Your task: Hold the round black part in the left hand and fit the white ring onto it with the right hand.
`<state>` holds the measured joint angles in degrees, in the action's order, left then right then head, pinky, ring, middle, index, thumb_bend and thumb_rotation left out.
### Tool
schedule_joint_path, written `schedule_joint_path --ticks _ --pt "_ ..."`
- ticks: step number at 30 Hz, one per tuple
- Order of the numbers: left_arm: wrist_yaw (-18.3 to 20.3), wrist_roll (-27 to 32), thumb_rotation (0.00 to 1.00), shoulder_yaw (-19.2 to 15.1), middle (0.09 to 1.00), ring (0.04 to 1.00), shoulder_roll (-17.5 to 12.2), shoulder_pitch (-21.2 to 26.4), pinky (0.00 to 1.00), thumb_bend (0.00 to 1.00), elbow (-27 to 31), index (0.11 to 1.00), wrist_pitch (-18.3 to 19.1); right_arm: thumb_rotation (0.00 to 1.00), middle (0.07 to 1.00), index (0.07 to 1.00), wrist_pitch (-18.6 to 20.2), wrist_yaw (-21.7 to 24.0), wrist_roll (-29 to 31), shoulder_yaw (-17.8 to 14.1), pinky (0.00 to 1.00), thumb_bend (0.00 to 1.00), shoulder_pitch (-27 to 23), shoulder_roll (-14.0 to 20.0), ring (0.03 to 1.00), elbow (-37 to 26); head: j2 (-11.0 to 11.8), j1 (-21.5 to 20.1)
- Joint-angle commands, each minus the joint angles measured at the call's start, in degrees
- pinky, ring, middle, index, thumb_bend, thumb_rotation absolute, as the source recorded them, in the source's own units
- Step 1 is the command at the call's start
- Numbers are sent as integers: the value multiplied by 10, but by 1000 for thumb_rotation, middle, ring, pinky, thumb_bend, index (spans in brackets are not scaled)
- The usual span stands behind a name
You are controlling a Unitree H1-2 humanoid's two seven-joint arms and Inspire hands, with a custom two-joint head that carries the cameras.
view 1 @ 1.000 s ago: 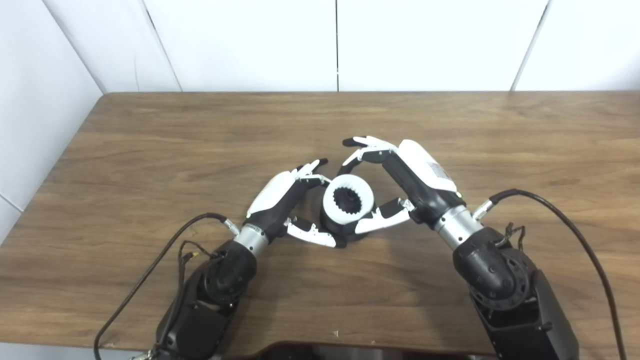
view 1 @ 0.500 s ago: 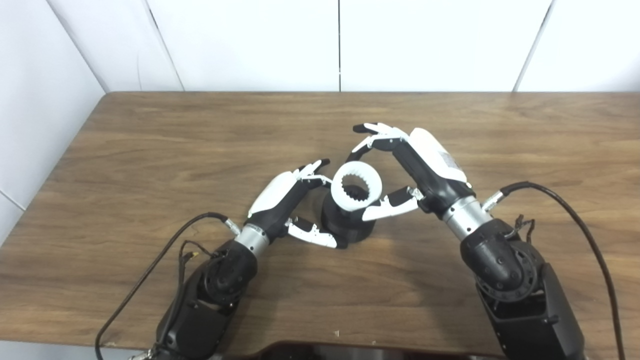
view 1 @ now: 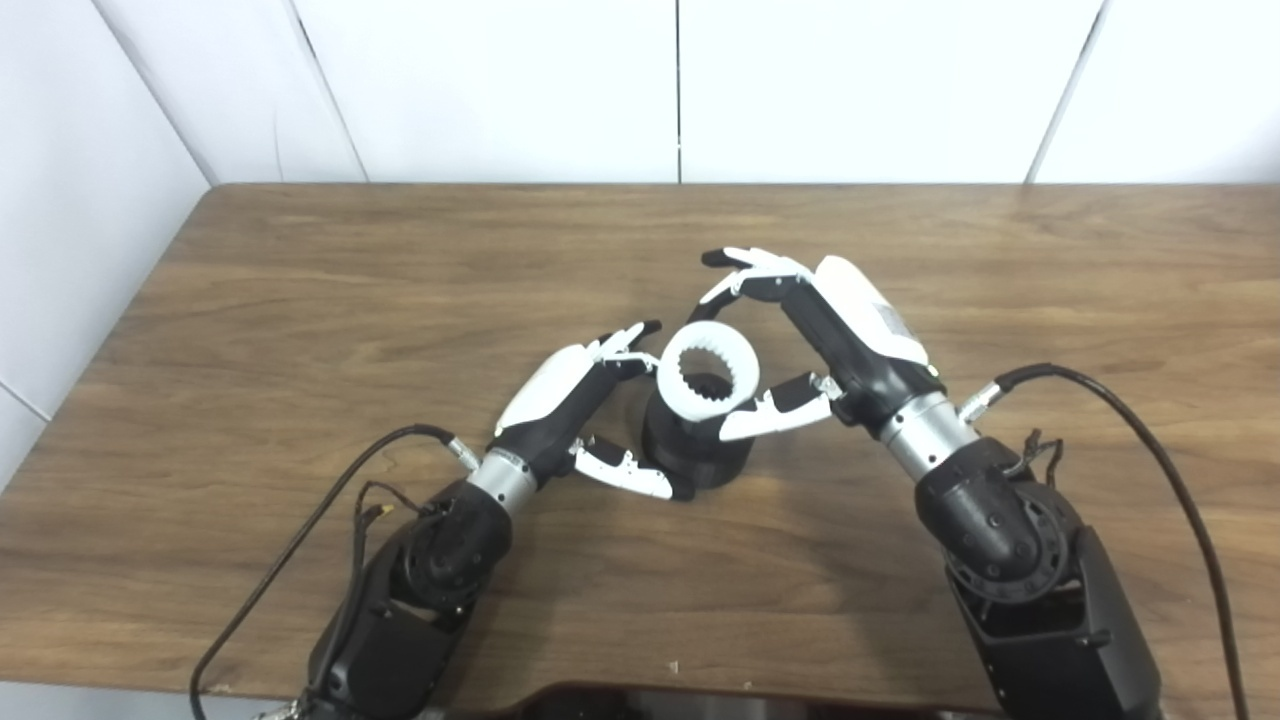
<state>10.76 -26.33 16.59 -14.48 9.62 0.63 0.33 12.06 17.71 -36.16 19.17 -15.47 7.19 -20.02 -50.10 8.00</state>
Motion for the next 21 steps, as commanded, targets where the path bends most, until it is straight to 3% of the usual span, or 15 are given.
schedule_joint_path --ticks 1,21 --pt "22 4 347 6 1000 1000 -7 -1 1000 952 10 627 9 157 877 494 -9 -7 1 -1 941 520 -18 -5 916 -8 0 1" --pt "24 10 352 1 1000 1000 -9 -4 1000 957 13 625 5 158 874 494 -10 -7 -10 5 939 519 -4 3 915 5 -9 0"
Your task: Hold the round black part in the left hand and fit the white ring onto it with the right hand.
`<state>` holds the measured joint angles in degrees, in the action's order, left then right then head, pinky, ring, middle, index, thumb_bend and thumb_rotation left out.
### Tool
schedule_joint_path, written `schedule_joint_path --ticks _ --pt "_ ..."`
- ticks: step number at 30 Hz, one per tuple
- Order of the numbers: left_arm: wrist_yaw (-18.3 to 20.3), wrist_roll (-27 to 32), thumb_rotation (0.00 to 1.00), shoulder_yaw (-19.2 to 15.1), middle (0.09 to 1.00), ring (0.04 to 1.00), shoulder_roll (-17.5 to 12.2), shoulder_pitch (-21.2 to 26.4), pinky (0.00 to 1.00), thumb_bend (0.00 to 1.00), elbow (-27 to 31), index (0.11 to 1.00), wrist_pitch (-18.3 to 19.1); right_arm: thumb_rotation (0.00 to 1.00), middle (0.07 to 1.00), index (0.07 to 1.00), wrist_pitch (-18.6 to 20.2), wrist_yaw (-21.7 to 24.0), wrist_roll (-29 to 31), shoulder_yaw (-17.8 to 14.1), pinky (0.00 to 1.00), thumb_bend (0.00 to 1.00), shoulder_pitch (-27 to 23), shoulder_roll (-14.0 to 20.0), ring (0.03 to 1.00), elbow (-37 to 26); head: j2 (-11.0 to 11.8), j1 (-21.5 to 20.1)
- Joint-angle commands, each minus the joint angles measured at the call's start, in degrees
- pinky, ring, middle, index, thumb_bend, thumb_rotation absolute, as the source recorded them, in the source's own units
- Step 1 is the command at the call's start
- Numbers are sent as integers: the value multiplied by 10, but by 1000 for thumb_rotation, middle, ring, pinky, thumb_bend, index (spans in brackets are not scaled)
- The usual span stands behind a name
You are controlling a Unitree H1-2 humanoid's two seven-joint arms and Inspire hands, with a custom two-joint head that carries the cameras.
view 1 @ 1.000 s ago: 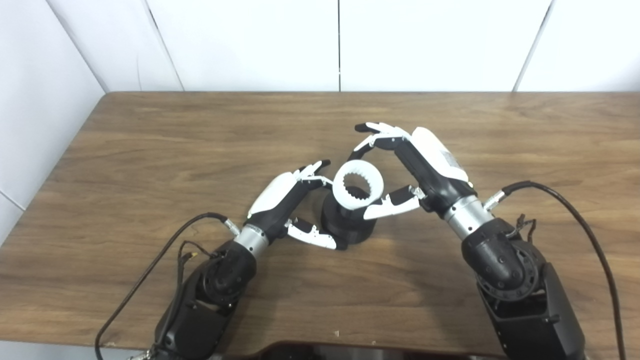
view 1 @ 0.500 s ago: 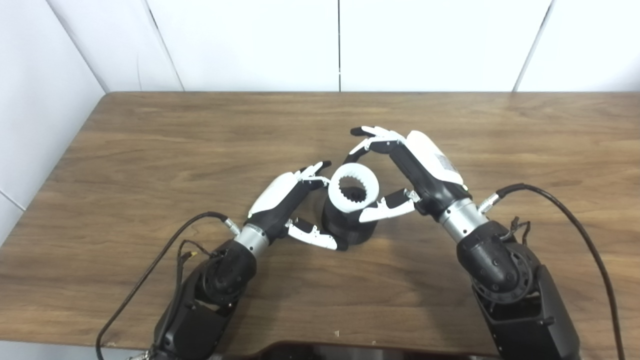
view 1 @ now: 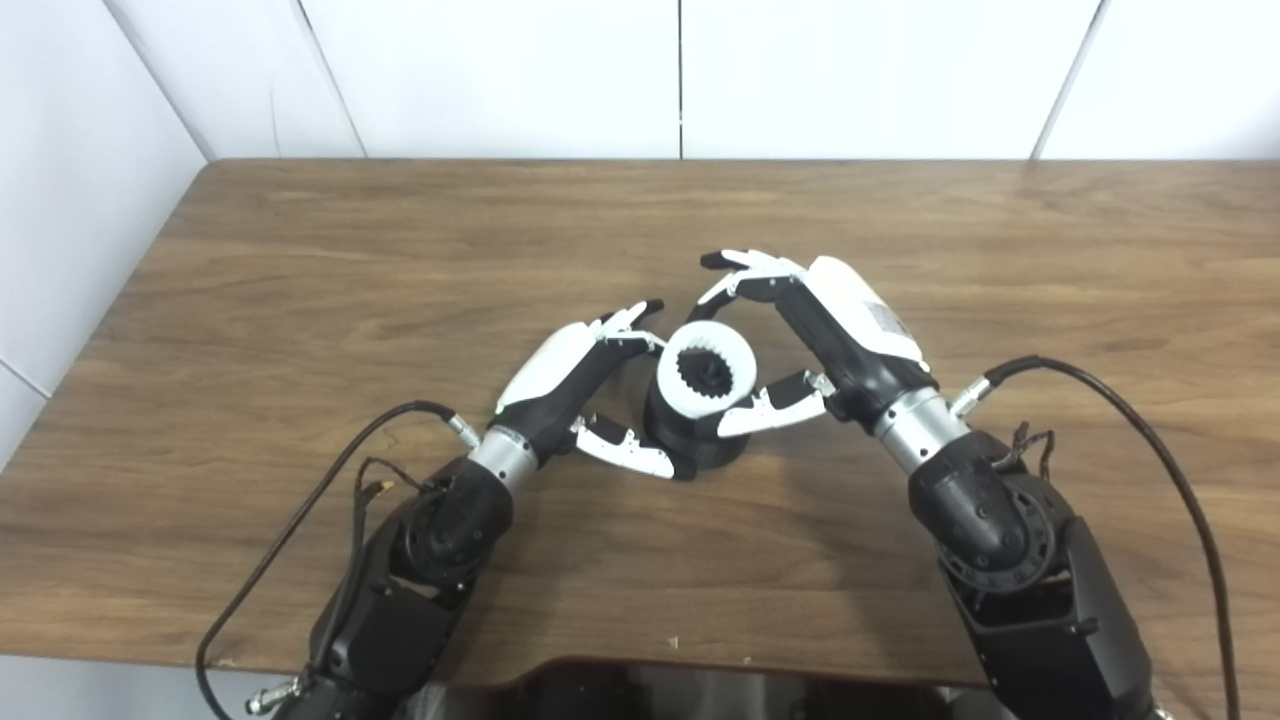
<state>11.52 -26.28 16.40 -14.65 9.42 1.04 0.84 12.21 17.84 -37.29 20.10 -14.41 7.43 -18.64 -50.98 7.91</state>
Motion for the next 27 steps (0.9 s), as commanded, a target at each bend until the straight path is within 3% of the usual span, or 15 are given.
schedule_joint_path --ticks 1,19,27 --pt "17 10 353 3 1000 1000 -7 -2 1000 958 9 625 0 158 873 494 -10 -7 3 -6 936 519 -15 2 915 -11 -1 -1" --pt "26 20 318 0 1000 1000 -13 -7 1000 943 22 625 10 159 874 494 -5 -7 10 -8 974 518 -7 8 923 -5 -6 1" --pt "25 18 327 3 1000 1000 -9 -5 1000 945 24 624 12 158 871 494 -16 -14 5 0 934 519 -8 3 911 5 -7 6"
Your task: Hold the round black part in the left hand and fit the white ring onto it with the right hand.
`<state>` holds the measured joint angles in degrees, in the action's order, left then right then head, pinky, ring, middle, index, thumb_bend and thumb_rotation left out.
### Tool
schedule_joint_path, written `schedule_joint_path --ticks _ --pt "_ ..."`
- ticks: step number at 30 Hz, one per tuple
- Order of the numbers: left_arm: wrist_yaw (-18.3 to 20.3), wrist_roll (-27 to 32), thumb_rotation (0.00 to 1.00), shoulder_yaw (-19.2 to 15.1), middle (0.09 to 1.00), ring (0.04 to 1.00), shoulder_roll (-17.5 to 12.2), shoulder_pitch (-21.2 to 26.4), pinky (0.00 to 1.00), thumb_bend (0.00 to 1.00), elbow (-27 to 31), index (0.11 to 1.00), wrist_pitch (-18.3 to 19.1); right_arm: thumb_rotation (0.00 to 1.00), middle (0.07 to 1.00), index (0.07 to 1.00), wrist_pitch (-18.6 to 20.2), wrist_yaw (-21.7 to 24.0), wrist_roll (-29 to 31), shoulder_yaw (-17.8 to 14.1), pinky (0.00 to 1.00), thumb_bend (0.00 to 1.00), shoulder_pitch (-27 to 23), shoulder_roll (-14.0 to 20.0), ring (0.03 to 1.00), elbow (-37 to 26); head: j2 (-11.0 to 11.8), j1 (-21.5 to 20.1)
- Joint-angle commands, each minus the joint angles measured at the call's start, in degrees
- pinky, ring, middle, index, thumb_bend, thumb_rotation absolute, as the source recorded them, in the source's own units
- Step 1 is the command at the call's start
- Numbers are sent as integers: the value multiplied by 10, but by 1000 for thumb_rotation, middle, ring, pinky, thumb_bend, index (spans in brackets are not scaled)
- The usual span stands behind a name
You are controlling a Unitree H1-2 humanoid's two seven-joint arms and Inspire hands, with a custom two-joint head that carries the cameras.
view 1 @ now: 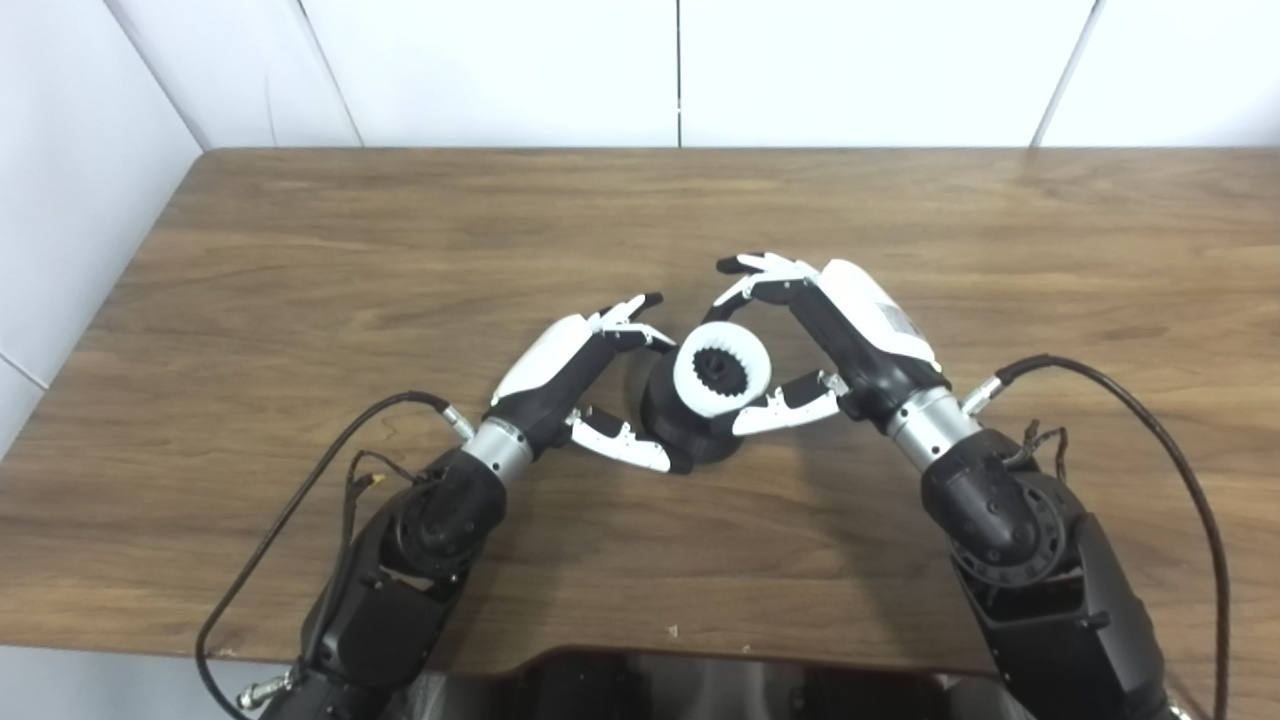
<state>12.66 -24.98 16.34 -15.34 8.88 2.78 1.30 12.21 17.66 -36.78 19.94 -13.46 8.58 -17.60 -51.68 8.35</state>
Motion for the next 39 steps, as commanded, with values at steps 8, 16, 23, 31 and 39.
schedule_joint_path --ticks 8,16,23,31,39 --pt "8 -1 332 5 1000 1000 4 0 1000 960 5 615 9 159 865 494 -24 -23 2 12 928 520 -20 -21 903 7 0 5" --pt "7 -1 338 5 1000 1000 5 -1 1000 961 3 619 9 160 868 495 -23 -27 1 22 935 519 -30 -29 906 13 1 4" --pt "6 -7 331 8 1000 1000 5 1 1000 951 5 633 10 160 868 494 -23 -25 3 27 935 519 -37 -27 905 21 1 6" --pt "9 -7 344 4 1000 1000 4 2 1000 957 6 628 10 154 862 493 -39 -33 7 24 935 521 -26 -17 900 34 0 5" --pt "17 4 329 -3 1000 1000 -2 3 1000 946 7 618 10 156 865 494 -39 -31 5 19 947 520 -20 -7 905 30 -2 -2"
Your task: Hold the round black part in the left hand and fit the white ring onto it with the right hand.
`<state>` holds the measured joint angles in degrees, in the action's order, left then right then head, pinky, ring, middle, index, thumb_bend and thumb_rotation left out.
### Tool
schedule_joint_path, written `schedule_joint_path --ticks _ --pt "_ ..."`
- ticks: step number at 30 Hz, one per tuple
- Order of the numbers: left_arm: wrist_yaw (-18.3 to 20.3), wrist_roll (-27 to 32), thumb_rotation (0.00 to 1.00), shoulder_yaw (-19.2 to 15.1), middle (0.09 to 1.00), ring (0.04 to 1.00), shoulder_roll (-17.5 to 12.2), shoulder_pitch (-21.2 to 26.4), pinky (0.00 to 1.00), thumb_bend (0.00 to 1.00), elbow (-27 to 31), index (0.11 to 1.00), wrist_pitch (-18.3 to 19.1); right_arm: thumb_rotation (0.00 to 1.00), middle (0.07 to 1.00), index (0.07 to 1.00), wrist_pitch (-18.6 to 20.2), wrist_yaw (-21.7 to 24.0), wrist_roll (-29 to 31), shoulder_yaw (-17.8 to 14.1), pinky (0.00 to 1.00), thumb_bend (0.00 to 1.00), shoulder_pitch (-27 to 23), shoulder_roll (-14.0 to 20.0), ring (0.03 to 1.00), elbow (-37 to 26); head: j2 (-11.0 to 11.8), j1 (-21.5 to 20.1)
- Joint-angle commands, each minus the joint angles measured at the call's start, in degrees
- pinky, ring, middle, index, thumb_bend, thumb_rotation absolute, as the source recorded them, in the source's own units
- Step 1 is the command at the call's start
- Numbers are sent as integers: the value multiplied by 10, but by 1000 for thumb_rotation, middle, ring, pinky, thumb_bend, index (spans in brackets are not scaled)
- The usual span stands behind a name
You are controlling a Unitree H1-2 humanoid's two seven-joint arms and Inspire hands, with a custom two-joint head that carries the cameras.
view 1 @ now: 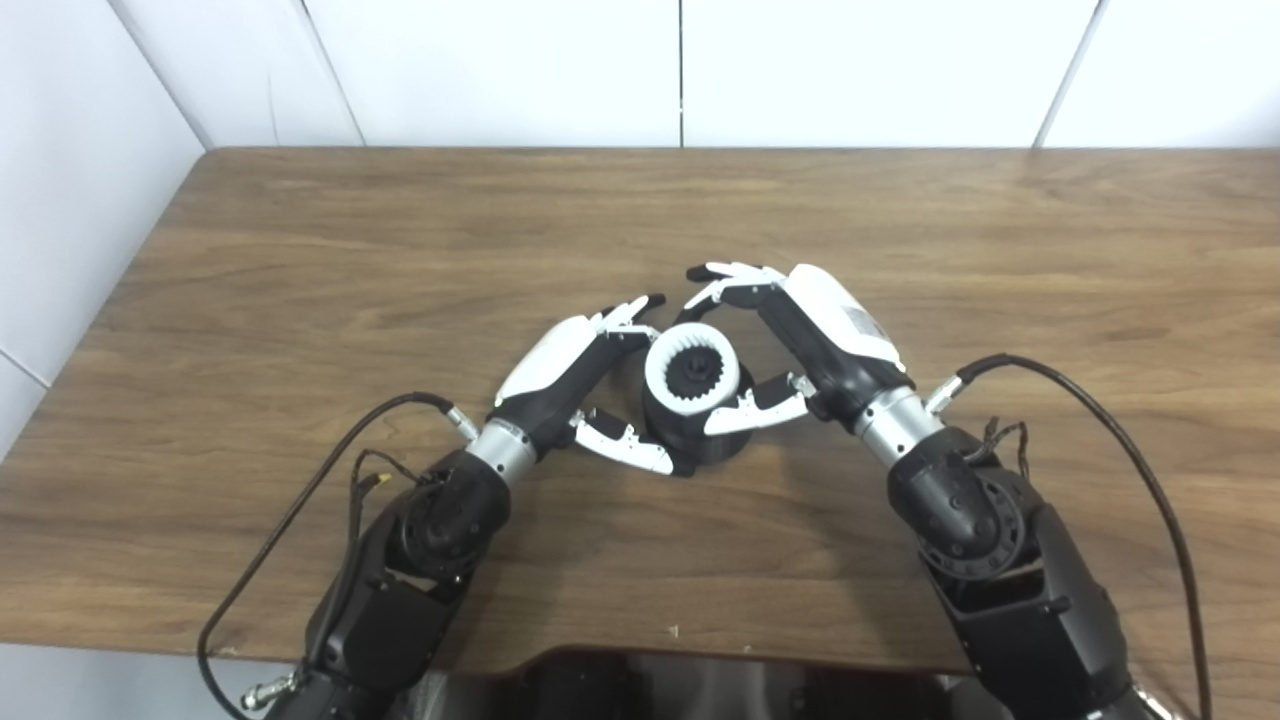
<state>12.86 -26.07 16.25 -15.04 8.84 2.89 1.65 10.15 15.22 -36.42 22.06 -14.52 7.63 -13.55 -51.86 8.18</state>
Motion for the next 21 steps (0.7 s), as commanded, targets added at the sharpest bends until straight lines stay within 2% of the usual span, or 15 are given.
schedule_joint_path --ticks 1,14,18,19,21 --pt "16 16 331 -3 1000 1000 -6 4 1000 948 6 617 6 156 865 494 -17 -6 -1 -2 946 520 -8 4 904 -11 -1 -1" --pt "22 22 329 -9 1000 1000 -9 3 1000 952 9 620 5 156 863 494 -25 -17 -1 -5 946 521 2 14 902 -15 -4 -1" --pt "24 20 320 -8 1000 1000 -8 3 1000 948 13 621 9 163 888 496 -5 8 -14 3 942 520 -1 22 922 -23 -4 -1" --pt "25 18 321 -7 1000 1000 -9 3 1000 945 14 622 10 251 898 579 4 20 -17 6 938 673 -3 25 930 -27 -4 -1" --pt "28 14 331 -5 1000 1000 -9 3 1000 939 17 626 14 355 925 687 18 38 -23 10 938 838 -7 30 948 -34 -5 -1"
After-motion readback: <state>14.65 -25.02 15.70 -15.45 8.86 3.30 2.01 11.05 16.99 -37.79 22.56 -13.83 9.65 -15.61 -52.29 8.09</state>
